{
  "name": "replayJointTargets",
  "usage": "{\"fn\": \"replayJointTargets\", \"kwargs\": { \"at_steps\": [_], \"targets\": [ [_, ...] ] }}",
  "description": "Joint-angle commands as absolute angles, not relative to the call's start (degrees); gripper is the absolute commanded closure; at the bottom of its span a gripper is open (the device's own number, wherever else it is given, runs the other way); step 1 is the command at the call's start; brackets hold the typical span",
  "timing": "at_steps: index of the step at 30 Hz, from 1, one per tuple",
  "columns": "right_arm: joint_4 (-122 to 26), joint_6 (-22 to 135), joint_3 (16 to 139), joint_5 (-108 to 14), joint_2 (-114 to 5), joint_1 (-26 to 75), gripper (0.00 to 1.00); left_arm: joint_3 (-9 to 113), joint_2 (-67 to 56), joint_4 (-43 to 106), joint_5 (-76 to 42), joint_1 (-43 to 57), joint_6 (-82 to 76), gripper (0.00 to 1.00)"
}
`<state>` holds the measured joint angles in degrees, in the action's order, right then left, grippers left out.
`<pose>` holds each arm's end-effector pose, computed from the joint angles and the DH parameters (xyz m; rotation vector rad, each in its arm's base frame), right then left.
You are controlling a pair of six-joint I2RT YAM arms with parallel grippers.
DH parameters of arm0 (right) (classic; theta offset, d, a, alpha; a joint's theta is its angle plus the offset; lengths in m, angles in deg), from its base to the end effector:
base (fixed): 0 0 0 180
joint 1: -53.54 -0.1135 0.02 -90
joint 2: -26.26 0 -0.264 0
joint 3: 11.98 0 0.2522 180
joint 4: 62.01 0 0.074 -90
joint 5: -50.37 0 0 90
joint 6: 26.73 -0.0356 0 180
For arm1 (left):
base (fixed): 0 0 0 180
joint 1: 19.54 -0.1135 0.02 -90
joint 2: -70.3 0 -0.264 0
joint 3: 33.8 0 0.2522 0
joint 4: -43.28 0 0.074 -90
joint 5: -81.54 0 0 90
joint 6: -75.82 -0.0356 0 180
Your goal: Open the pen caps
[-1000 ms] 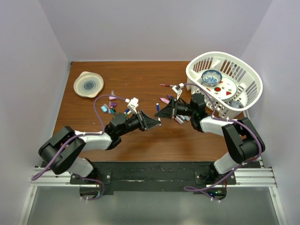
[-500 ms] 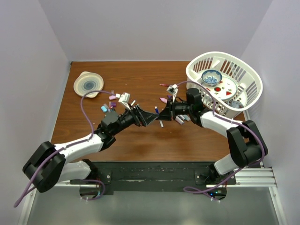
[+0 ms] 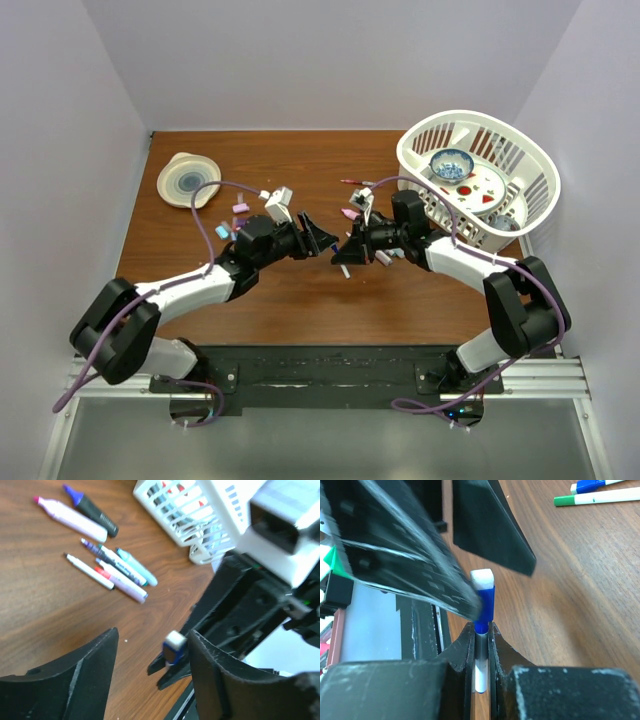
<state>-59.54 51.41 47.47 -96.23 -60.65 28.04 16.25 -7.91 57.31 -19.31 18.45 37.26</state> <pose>0.2676 0.1606 0.2141 -0.8718 1.9478 1.4166 0.2276 -0.1863 0.2263 -0.0873 2.0063 -1.2334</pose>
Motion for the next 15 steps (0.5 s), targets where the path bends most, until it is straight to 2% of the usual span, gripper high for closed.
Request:
{"fn": "replayJointTargets", "kwargs": {
  "at_steps": [1,13,15],
  "targets": [
    [-61.17,51.32,49.42,-97.38,-58.99,27.7,1.0,18.72,-10.29,59.49,-21.82,18.42,37.41,0.39],
    [-61.7,50.0,49.42,-96.41,-59.87,27.61,1.0,20.04,-13.19,62.12,-23.05,19.48,39.08,0.53],
    [-61.87,49.73,49.33,-95.71,-59.96,27.44,1.0,19.86,-13.45,62.65,-23.23,19.65,39.61,0.58]
  ]
}}
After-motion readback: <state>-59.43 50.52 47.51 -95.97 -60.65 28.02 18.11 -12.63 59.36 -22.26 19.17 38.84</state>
